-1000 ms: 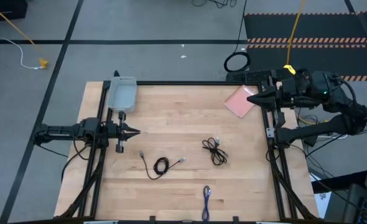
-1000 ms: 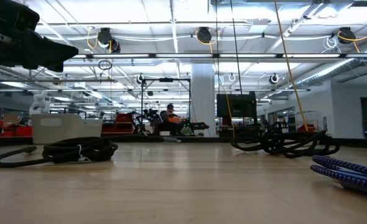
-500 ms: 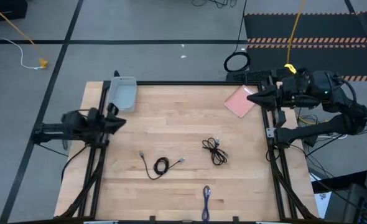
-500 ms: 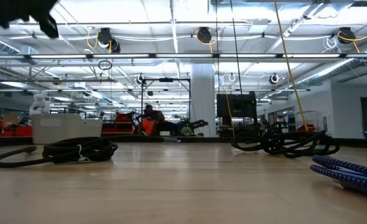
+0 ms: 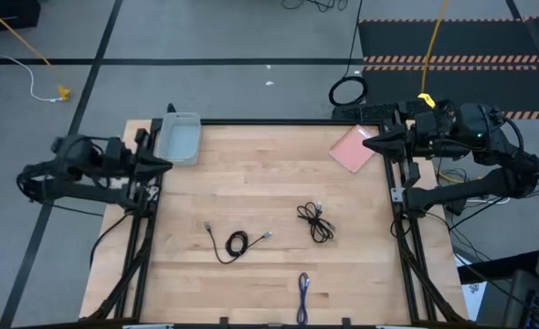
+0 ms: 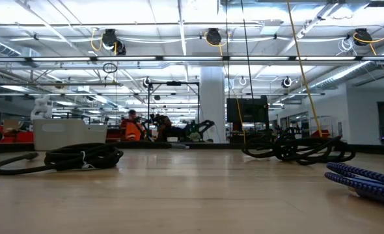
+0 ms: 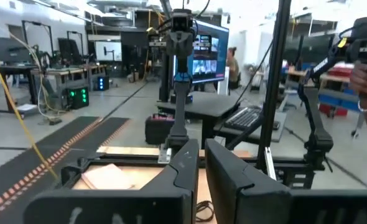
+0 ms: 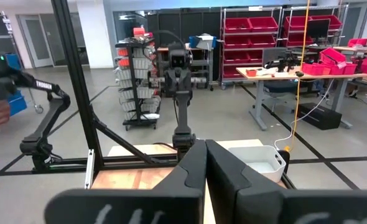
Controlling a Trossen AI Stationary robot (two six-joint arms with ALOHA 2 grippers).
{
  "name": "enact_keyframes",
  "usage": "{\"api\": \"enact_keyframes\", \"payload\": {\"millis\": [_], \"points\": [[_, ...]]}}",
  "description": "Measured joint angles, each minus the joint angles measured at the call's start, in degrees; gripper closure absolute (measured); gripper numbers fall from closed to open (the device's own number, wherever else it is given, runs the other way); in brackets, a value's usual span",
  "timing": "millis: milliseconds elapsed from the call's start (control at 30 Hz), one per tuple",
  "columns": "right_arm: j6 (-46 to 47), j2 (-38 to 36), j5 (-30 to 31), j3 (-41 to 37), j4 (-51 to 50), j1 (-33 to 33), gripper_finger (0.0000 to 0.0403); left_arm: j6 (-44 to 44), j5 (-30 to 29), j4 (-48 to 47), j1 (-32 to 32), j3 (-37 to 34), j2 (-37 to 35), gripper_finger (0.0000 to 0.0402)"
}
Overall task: Pick and place USB-C Cables
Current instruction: Put the right black charger cable into the gray bin
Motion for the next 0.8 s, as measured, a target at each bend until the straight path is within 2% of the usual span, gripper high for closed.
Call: {"api": "enact_keyframes", "payload": {"millis": [267,533,700,800], "points": [[0.02,0.0,-0.02,0.0,0.0,0.02,0.0403,3.87,0.02,-6.06,0.04,16.74,9.86,0.0369],[0.0,-0.01,-0.04,0.0,0.04,0.01,0.0403,6.26,0.02,-16.74,0.04,34.42,20.0,0.0369],[0.0,0.0,-0.04,0.0,1.04,-0.01,0.0403,7.72,0.02,-19.83,0.04,42.02,24.06,0.0369],[0.0,-0.02,-0.06,0.0,1.23,0.01,0.0403,7.77,0.01,-20.25,0.04,43.72,24.85,0.0369]]}}
